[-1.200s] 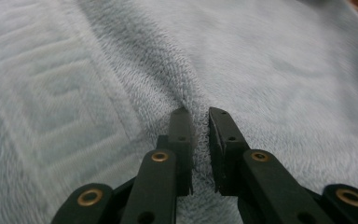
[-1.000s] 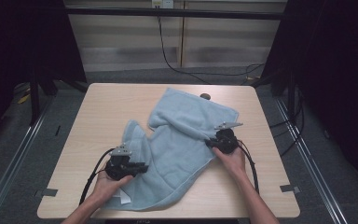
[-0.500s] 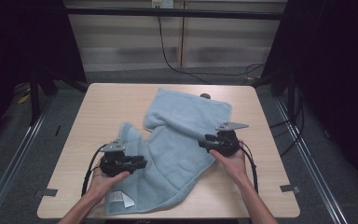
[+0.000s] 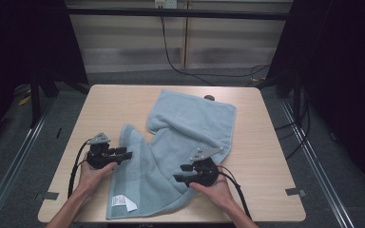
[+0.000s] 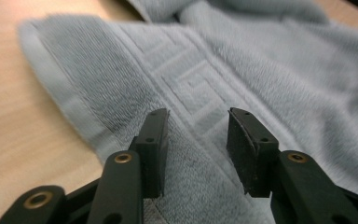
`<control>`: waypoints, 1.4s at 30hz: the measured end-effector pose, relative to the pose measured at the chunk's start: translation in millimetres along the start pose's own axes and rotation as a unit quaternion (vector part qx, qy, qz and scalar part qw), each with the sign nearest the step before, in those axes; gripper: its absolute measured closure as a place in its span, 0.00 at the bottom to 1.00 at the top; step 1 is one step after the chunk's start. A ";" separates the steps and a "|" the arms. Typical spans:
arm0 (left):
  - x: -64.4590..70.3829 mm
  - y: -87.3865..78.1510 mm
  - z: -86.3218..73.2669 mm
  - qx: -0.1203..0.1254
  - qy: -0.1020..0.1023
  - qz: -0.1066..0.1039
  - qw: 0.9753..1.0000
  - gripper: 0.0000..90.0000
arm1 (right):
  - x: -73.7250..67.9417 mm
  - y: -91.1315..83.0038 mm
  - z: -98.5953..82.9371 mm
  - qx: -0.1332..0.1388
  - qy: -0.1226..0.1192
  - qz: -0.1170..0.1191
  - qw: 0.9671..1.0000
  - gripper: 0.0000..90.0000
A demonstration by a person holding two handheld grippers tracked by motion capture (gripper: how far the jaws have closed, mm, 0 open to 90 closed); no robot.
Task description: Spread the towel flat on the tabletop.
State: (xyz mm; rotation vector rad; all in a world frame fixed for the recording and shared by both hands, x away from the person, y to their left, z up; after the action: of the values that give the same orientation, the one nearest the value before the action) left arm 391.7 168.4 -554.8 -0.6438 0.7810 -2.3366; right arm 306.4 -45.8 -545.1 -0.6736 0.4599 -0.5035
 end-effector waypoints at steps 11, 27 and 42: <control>13.5 11.8 -9.1 -0.038 0.045 0.014 0.998 0.99 | -32.4 20.1 -8.4 -0.029 -0.033 0.039 0.998 0.50; 18.6 -6.0 7.9 0.020 0.022 -0.026 0.999 0.76 | 10.9 -27.3 -24.1 -0.036 -0.027 -0.019 0.999 0.99; 14.9 3.5 18.5 0.020 0.008 -0.019 1.000 0.57 | 142.1 -84.9 -71.7 -0.034 0.070 -0.142 0.987 0.95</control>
State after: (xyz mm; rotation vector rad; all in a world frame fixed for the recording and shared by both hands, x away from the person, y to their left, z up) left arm 393.4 149.4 -540.2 -0.6284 0.7322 -2.3893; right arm 354.2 -218.0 -570.3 -0.7774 0.5183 -0.8118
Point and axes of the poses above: each handheld gripper's, and its own axes: y roughly forward along the jaws, z roughly out of its top, x roughly to its right, the point moved 10 cm from there along y, roughly forward along the jaws, and after that the axes turned 6 degrees about -x, right-handed, at the moved point
